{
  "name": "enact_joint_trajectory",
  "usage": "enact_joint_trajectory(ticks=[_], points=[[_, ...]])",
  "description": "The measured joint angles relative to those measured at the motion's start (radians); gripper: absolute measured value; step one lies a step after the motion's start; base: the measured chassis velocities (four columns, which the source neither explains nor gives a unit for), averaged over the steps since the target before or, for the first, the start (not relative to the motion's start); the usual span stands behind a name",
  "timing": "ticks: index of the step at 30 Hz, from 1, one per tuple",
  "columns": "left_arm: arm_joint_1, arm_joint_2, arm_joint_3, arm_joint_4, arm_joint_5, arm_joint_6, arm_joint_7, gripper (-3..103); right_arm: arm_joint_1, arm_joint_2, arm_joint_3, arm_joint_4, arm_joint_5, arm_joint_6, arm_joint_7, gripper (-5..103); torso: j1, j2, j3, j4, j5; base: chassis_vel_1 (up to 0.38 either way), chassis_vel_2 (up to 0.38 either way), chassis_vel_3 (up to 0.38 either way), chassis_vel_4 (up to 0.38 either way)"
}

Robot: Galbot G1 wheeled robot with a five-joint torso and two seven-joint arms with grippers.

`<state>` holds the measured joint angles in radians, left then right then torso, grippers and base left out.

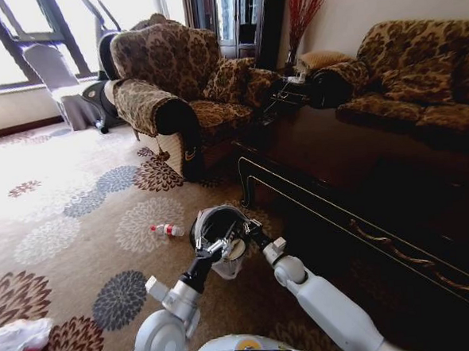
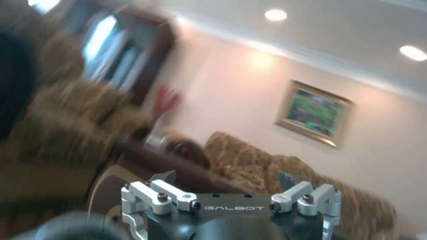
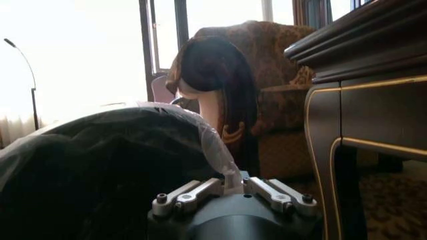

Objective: Pick up the trash from the ground and place it into the trash bin.

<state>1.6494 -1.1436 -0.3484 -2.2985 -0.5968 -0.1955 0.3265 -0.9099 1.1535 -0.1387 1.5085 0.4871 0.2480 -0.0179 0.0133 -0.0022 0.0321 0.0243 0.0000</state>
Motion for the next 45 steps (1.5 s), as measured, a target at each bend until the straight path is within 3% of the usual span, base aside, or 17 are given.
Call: enact_joint_trajectory(ticks=[1, 4, 7, 11, 13, 14, 17, 23, 26, 29, 30, 32, 37, 38, 39, 41, 45], points=[[0.000, 0.000, 0.000, 0.000, 0.000, 0.000, 0.000, 100, 0.000, 0.000, 0.000, 0.000, 0.000, 0.000, 0.000, 0, 0.000, 0.000, 0.000, 0.0000, 0.0000, 0.000, 0.000, 0.000, 0.000], [-0.034, 0.017, -0.077, -0.023, 0.114, -0.122, 0.050, 100, -0.017, -0.009, 0.018, 0.027, 0.022, -0.035, 0.000, 0, 0.000, 0.000, 0.000, -0.0001, -0.0001, 0.000, 0.000, 0.000, 0.000], [-0.066, 0.024, -0.164, -0.040, 0.119, -0.146, 0.047, 100, -0.033, -0.017, 0.034, 0.048, 0.034, -0.052, 0.000, 0, 0.000, 0.000, 0.000, -0.0002, 0.0000, 0.000, 0.000, 0.000, 0.000], [-0.120, 0.027, -0.281, -0.003, 0.144, -0.123, -0.062, 100, -0.060, -0.026, 0.059, 0.084, 0.057, -0.074, 0.000, 0, 0.000, 0.000, 0.000, -0.0002, 0.0003, 0.000, 0.000, 0.000, 0.000], [-0.183, 0.028, -0.327, 0.124, 0.228, -0.076, -0.189, 100, -0.086, -0.028, 0.088, 0.110, 0.061, -0.082, 0.000, 0, 0.000, 0.000, 0.000, 0.0002, -0.0001, 0.000, 0.000, 0.000, 0.000], [-0.183, 0.028, -0.327, 0.124, 0.228, -0.076, -0.189, 100, -0.086, -0.028, 0.088, 0.110, 0.061, -0.082, 0.000, 0, 0.000, 0.000, 0.000, 0.0002, -0.0001, 0.000, 0.000, 0.000, 0.000], [-0.282, 0.051, -0.307, 0.368, 0.360, -0.058, -0.274, 100, -0.129, -0.042, 0.127, 0.153, 0.056, -0.081, 0.000, 0, 0.000, 0.000, 0.000, -0.0004, -0.0003, 0.000, 0.000, 0.000, 0.000], [-0.380, 0.109, -0.199, 0.627, 0.370, -0.019, -0.288, 100, -0.189, -0.065, 0.198, 0.207, 0.021, -0.061, 0.000, 0, 0.000, 0.000, 0.000, -0.0001, 0.0003, 0.000, 0.000, 0.000, 0.000], [-0.422, 0.114, -0.130, 0.683, 0.304, 0.058, -0.357, 100, -0.219, -0.074, 0.231, 0.231, 0.008, -0.054, 0.000, 0, 0.000, 0.000, 0.000, -0.0001, -0.0003, 0.000, 0.000, 0.000, 0.000], [-0.475, 0.083, -0.018, 0.652, 0.008, 0.291, -0.653, 101, -0.267, -0.085, 0.271, 0.272, 0.008, -0.049, 0.000, 0, 0.000, 0.000, 0.000, -0.0001, -0.0002, 0.000, 0.000, 0.000, 0.000], [-0.475, 0.083, -0.018, 0.652, 0.008, 0.291, -0.653, 101, -0.267, -0.085, 0.271, 0.272, 0.008, -0.049, 0.000, 0, 0.000, 0.000, 0.000, -0.0001, -0.0002, 0.000, 0.000, 0.000, 0.000], [-0.526, 0.042, 0.027, 0.622, -0.220, 0.397, -0.831, 97, -0.293, -0.092, 0.280, 0.292, 0.008, -0.042, 0.000, 0, 0.000, 0.000, 0.000, -0.0003, 0.0007, 0.000, 0.000, 0.000, 0.000], [-0.585, 0.005, 0.045, 0.635, -0.369, 0.425, -0.966, 96, -0.313, -0.097, 0.284, 0.308, 0.008, -0.036, 0.000, 0, 0.000, 0.000, 0.000, -0.0006, 0.0000, 0.000, 0.000, 0.000, 0.000], [-0.616, -0.011, 0.040, 0.642, -0.495, 0.431, -1.042, 96, -0.323, -0.097, 0.288, 0.318, 0.008, -0.034, 0.000, 0, 0.000, 0.000, 0.000, -0.0003, 0.0002, 0.000, 0.000, 0.000, 0.000], [-0.616, -0.011, 0.040, 0.642, -0.495, 0.431, -1.042, 96, -0.323, -0.097, 0.288, 0.318, 0.008, -0.034, 0.000, 0, 0.000, 0.000, 0.000, -0.0003, 0.0002, 0.000, 0.000, 0.000, 0.000], [-0.651, -0.034, 0.009, 0.665, -0.661, 0.429, -1.124, 95, -0.342, -0.095, 0.290, 0.327, 0.008, -0.029, -0.001, 0, 0.000, 0.000, 0.000, -0.0001, 0.0003, -0.020, 0.030, 0.020, -0.017], [-0.673, -0.060, -0.031, 0.714, -0.762, 0.412, -1.161, 94, -0.355, -0.089, 0.289, 0.324, 0.000, -0.023, 0.000, 0, 0.000, 0.000, 0.000, 0.0000, -0.0001, -0.074, 0.068, 0.070, -0.042]])
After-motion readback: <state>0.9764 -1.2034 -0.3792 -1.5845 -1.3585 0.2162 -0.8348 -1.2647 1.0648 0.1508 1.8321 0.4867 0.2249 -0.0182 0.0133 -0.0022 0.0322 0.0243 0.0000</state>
